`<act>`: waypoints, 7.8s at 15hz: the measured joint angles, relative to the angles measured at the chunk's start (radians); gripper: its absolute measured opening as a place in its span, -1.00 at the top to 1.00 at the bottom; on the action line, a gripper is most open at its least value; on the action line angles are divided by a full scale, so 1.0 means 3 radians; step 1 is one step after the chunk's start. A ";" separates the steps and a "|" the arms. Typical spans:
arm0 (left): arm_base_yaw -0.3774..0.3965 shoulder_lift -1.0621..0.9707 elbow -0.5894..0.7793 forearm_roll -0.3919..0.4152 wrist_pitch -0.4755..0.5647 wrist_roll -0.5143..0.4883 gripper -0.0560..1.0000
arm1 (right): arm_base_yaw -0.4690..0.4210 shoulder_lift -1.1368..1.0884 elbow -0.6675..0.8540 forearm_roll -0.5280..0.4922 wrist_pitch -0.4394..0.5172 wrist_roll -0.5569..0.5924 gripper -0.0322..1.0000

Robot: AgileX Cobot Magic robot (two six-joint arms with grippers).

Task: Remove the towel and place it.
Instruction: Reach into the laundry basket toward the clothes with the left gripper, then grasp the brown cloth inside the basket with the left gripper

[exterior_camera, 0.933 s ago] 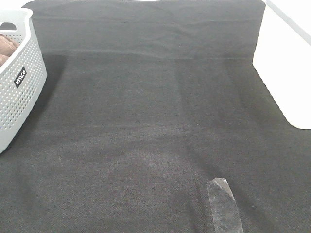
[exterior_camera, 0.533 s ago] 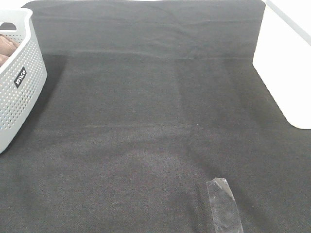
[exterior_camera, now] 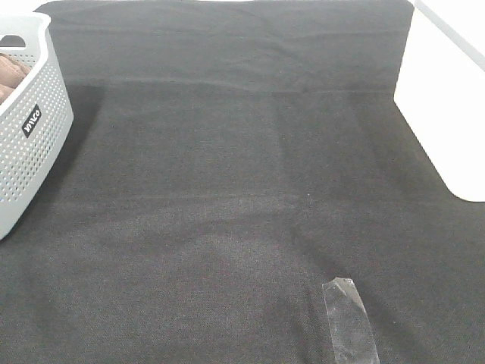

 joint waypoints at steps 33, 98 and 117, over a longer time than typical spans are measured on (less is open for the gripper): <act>0.0000 0.0000 0.0000 0.0000 0.0000 0.0000 -0.98 | 0.0000 0.0000 0.0000 0.0000 0.0000 0.0000 -0.58; 0.0377 0.6273 -0.5197 0.1197 0.0563 0.1607 0.89 | 0.0000 0.0000 0.0000 0.0000 0.0000 0.0000 -0.58; -0.2477 0.5407 -0.5560 0.1547 0.0297 0.0483 0.89 | 0.0000 0.1087 -0.0047 0.1900 -0.0617 -0.2163 -0.58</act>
